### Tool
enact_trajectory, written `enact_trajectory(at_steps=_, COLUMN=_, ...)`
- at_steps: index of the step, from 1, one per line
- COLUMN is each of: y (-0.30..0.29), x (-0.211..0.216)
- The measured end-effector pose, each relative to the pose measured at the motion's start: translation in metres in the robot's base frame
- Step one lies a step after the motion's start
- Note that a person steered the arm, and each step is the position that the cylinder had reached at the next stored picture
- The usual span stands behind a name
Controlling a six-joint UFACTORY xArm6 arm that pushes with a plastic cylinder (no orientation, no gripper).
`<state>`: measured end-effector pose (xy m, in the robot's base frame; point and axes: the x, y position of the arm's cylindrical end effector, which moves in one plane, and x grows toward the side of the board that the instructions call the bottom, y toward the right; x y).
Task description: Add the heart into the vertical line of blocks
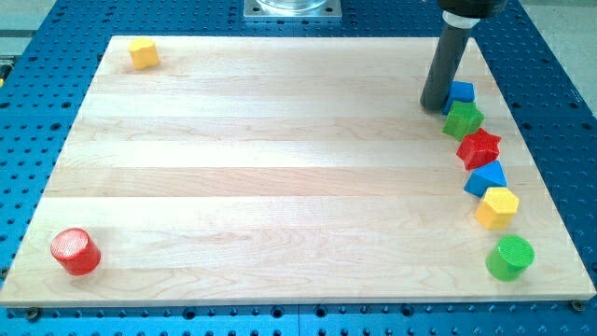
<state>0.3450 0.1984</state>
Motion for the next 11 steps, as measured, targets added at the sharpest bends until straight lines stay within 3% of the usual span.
enact_trajectory(at_steps=1, y=-0.025, x=-0.022)
enact_trajectory(at_steps=2, y=-0.099, x=-0.078)
enact_trajectory(at_steps=4, y=-0.312, x=0.050)
enact_trajectory(at_steps=5, y=-0.467, x=0.033)
enact_trajectory(at_steps=6, y=-0.503, x=0.012)
enact_trajectory(at_steps=9, y=-0.503, x=-0.068)
enact_trajectory(at_steps=10, y=-0.501, x=-0.095)
enact_trajectory(at_steps=11, y=-0.457, x=-0.095)
